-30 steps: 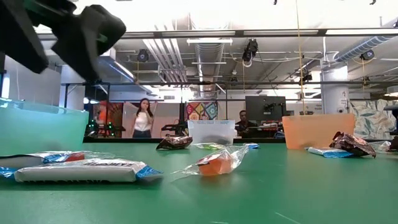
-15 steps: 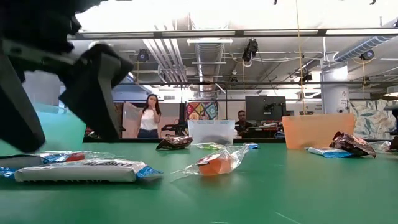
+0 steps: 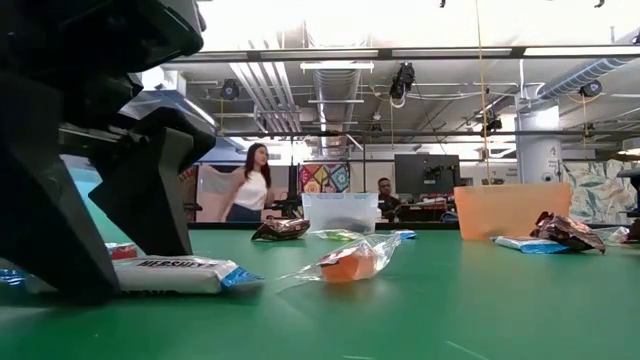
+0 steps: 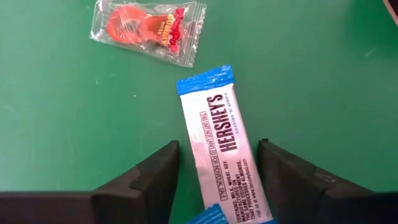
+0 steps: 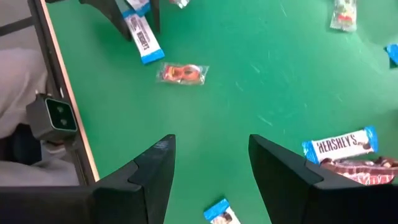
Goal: Sort candy by brand, put in halloween buckets
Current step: Put the white chocolate into the orange bin
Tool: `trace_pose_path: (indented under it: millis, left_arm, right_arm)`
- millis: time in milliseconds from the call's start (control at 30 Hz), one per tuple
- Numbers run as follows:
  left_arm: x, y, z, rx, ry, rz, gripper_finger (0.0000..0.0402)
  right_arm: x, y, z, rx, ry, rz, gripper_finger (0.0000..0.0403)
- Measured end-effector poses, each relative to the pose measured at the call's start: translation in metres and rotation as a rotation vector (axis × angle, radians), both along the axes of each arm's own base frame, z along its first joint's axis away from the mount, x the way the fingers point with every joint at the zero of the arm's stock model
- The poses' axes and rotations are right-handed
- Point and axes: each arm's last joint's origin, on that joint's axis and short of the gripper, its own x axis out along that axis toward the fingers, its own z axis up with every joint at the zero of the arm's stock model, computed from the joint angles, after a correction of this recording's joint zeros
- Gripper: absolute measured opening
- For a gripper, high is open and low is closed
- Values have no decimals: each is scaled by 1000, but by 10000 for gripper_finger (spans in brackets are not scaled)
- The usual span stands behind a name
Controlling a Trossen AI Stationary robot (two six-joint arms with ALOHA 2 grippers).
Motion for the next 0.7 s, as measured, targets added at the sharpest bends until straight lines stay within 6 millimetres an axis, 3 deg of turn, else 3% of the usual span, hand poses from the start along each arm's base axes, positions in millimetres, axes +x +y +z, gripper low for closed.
trace_pose_path:
  millis: [367,700]
  left_arm:
    - [1,2,3,41,-28,-5,74]
    - [1,5,21,94,-111,-11,66]
  right_arm:
    - [2,-1,2,-87,-66,10,196]
    - [16,6,-5,-114,-212,97,196]
